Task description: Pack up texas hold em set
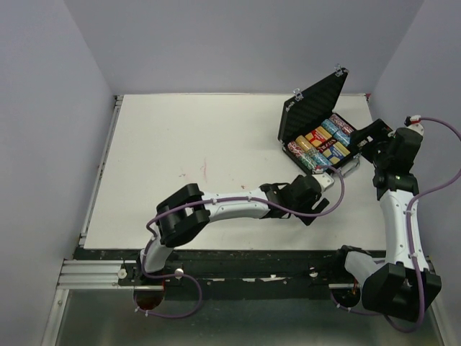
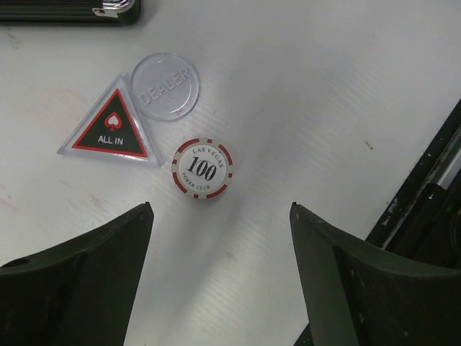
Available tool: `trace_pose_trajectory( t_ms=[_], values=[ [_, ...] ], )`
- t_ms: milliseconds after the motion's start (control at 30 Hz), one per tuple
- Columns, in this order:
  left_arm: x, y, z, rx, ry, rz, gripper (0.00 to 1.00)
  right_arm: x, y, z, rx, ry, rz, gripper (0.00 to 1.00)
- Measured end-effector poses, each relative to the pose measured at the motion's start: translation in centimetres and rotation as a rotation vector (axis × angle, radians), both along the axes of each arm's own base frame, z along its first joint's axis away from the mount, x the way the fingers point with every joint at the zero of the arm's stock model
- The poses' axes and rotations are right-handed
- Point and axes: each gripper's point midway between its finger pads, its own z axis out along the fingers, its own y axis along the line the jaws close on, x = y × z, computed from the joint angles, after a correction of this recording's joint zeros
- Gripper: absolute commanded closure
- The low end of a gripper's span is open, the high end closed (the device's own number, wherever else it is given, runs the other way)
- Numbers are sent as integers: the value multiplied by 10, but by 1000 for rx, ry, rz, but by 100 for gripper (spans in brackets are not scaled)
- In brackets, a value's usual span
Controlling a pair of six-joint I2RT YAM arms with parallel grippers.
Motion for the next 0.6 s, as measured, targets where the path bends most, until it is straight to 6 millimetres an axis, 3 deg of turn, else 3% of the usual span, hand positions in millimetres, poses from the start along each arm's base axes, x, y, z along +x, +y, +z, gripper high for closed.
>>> trace_pose_trajectory(
  t_ms=[233, 600],
  values=[
    [7, -16, -15, 10, -4, 1, 21, 0, 3, 0, 6, 0, 15, 9],
    [12, -17, -50, 69, 1, 19, 25, 0, 4, -3, 10, 4, 22, 9]
  ],
)
